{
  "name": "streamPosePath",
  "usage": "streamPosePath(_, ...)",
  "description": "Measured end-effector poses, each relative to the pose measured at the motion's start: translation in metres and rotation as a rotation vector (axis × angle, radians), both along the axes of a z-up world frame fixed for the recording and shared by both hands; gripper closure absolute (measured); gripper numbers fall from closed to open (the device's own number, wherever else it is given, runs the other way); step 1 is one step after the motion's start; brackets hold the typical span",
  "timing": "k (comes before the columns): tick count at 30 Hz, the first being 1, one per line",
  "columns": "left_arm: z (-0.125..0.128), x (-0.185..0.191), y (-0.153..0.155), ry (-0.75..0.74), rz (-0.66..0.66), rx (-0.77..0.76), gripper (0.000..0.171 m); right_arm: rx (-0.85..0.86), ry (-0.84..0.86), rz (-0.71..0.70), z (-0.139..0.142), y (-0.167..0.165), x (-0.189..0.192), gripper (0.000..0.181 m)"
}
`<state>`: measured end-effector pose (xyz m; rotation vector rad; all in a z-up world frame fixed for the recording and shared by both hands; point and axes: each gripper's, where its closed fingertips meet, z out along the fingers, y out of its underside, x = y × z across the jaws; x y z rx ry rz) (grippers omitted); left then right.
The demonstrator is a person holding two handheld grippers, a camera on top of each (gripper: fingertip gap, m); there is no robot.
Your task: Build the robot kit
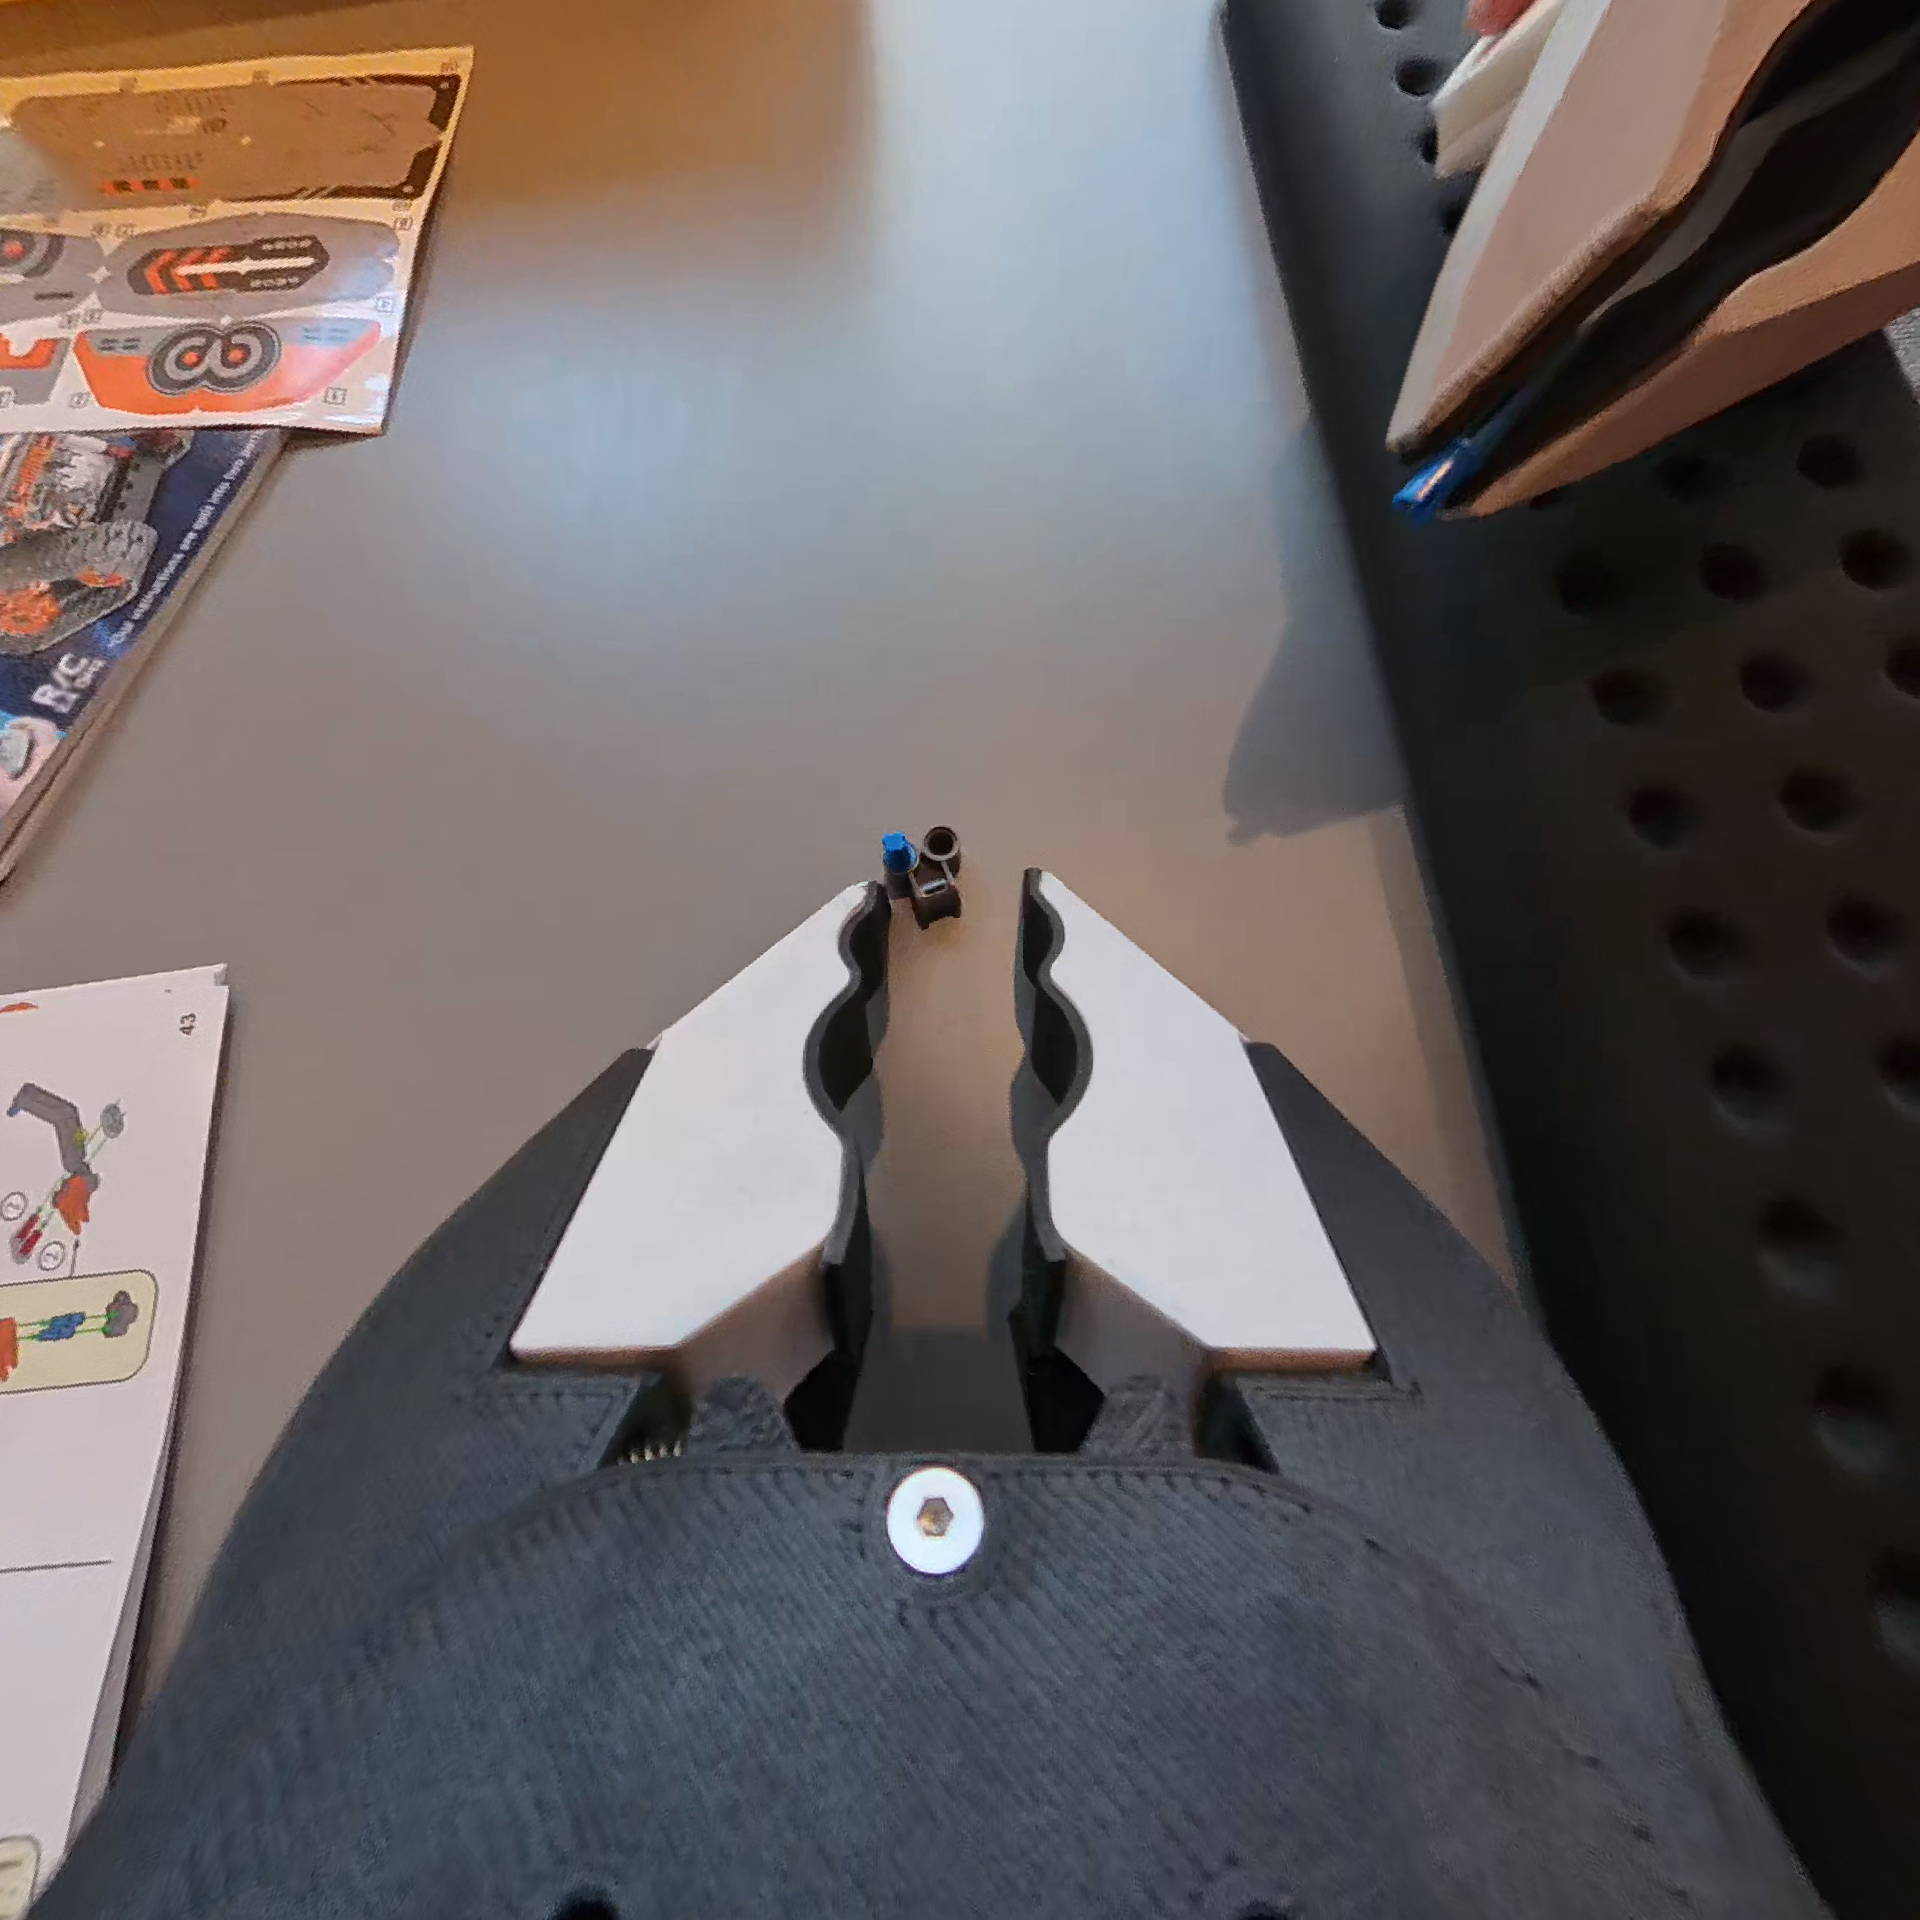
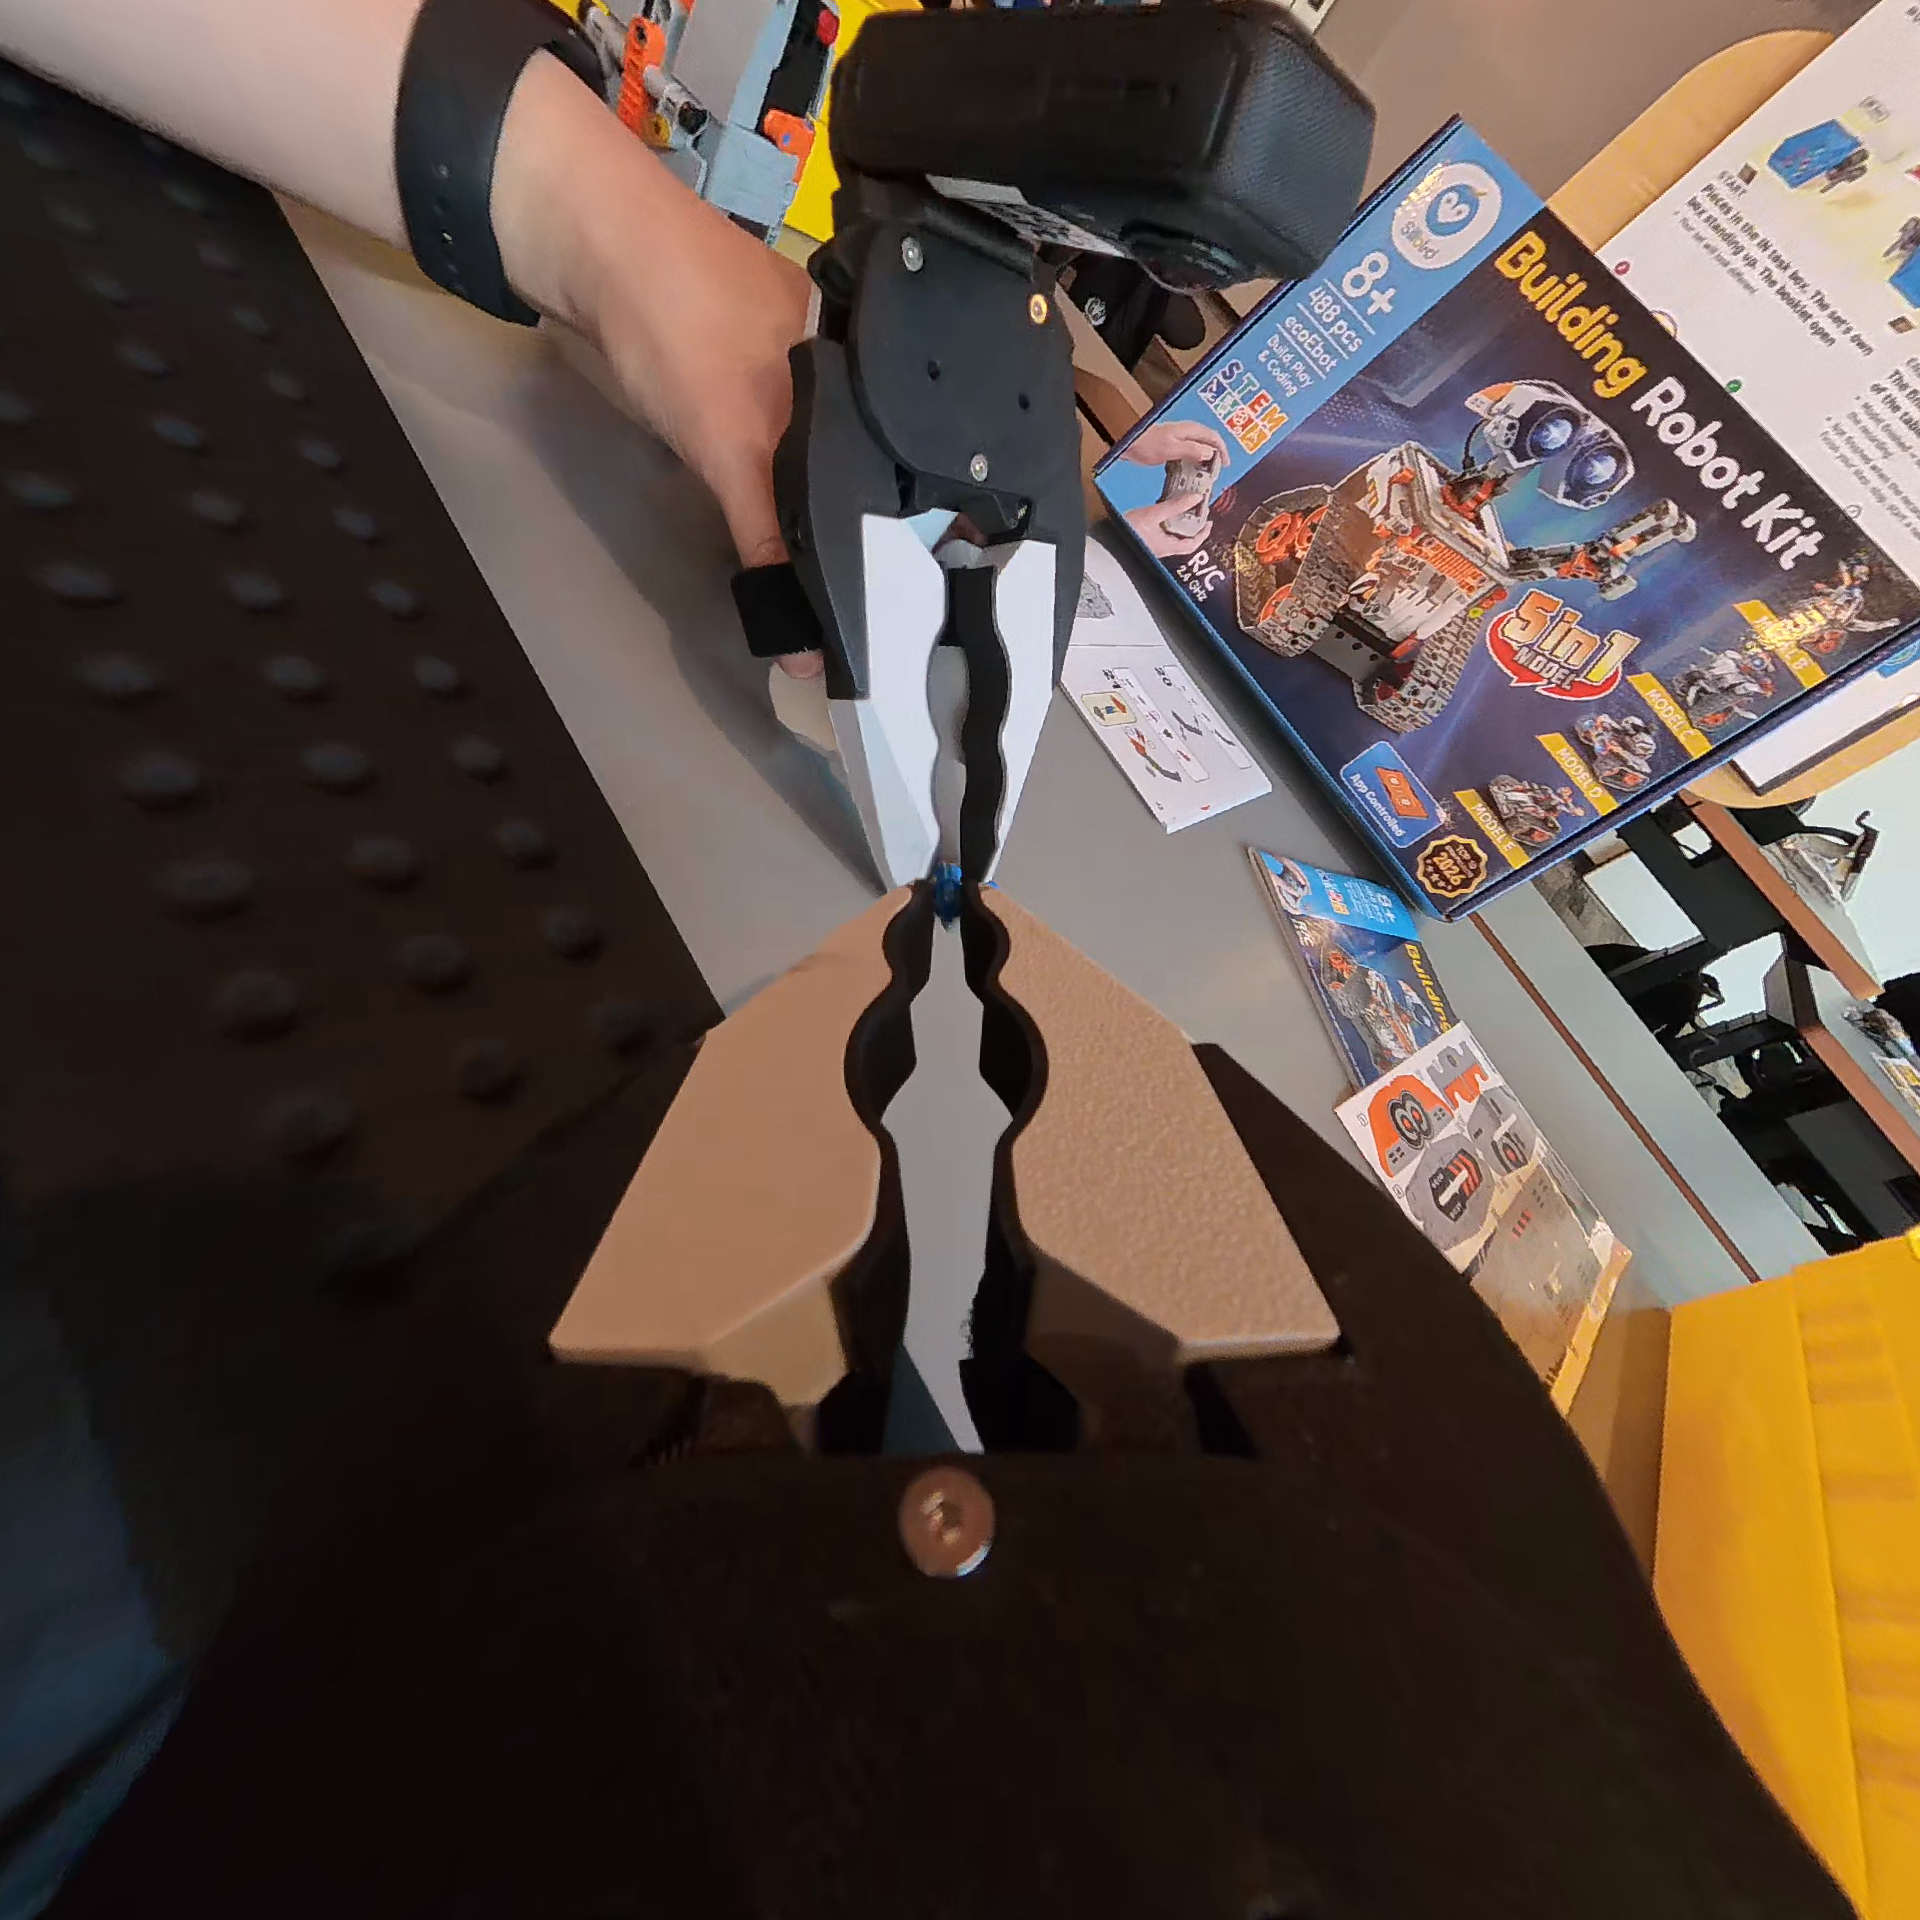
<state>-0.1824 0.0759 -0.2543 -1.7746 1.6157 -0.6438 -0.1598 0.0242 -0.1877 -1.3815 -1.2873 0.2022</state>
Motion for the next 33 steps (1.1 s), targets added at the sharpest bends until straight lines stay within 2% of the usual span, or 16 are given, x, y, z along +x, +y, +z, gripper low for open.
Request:
streamPosePath(5,0.0,0.004,0.006,0.002,0.055,0.021,0.159,0.001,0.001,0.003,0.001,0.002,0.0,0.177)
streamPosePath(8,0.0,0.004,0.007,-0.003,0.055,0.042,0.158,0.001,-0.006,0.002,0.0,0.004,0.001,0.177)
streamPosePath(10,0.001,0.005,0.01,-0.015,0.071,0.062,0.15,-0.004,-0.019,-0.002,-0.002,0.007,0.001,0.177)
streamPosePath(12,0.0,0.008,0.006,-0.025,0.051,0.05,0.157,-0.001,-0.034,0.0,-0.004,0.008,0.0,0.177)
streamPosePath(15,0.0,0.008,0.006,-0.024,0.055,0.067,0.157,-0.004,-0.047,0.003,-0.006,0.011,-0.001,0.177)
streamPosePath(17,0.001,0.006,0.008,-0.023,0.065,0.084,0.147,-0.003,-0.049,0.004,-0.006,0.011,-0.001,0.177)
streamPosePath(19,0.001,0.004,0.007,-0.021,0.061,0.062,0.147,-0.002,-0.046,0.005,-0.006,0.012,-0.001,0.177)
streamPosePath(23,0.0,0.003,0.003,-0.031,0.042,0.018,0.151,-0.001,-0.045,0.004,-0.006,0.012,-0.001,0.177)
streamPosePath(30,0.0,0.002,0.007,-0.024,0.057,0.042,0.165,-0.002,-0.05,0.003,-0.007,0.012,-0.001,0.177)
streamPosePath(33,0.0,0.003,0.008,-0.023,0.065,0.045,0.165,-0.006,-0.06,-0.005,-0.009,0.013,-0.001,0.177)
